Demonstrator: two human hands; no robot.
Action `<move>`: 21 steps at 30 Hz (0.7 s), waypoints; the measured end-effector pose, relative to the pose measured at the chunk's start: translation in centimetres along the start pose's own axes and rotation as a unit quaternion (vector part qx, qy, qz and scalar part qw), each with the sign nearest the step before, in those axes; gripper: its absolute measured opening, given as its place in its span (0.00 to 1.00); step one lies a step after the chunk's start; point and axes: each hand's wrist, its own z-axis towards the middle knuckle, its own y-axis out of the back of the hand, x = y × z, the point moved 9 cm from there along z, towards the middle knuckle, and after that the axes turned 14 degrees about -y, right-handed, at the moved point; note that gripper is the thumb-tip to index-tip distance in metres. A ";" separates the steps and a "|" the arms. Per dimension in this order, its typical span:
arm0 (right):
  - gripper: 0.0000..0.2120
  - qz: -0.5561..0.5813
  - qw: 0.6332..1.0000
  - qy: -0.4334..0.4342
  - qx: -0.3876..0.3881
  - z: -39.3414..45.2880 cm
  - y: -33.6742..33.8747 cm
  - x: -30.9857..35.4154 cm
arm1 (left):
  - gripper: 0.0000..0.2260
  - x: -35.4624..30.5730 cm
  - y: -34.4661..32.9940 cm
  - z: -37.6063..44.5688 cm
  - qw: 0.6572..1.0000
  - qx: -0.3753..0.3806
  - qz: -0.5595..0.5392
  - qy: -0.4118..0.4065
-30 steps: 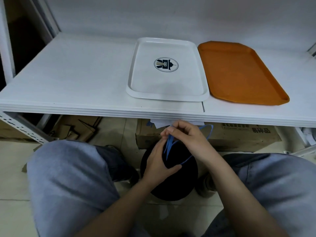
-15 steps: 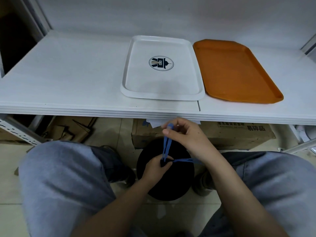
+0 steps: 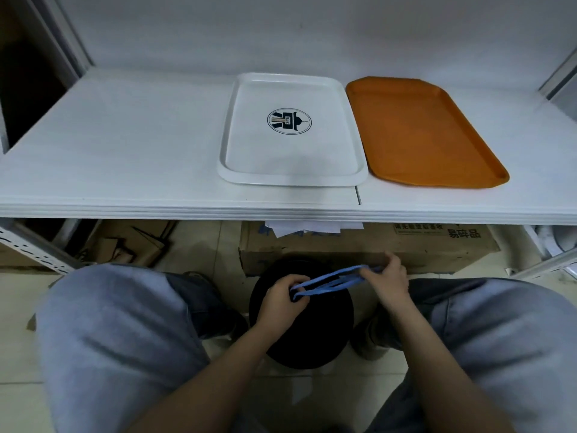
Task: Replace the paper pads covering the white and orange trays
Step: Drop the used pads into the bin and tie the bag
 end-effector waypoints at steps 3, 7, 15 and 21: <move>0.35 0.135 0.981 -0.050 0.130 0.3 -2.0 -1.3 | 0.15 -0.1 0.3 0.3 1.000 0.005 0.023 -0.011; 0.17 0.199 0.964 -0.021 0.175 -0.7 -2.5 -0.5 | 0.13 -0.5 0.3 0.3 0.998 0.023 0.055 -0.032; 0.08 0.224 0.948 0.053 0.220 -2.6 -4.0 2.1 | 0.09 -0.4 -0.3 0.8 0.999 0.027 0.019 -0.020; 0.08 0.172 0.969 0.091 0.151 -2.9 -3.5 3.3 | 0.05 -0.4 -1.0 1.3 0.996 0.029 -0.082 0.015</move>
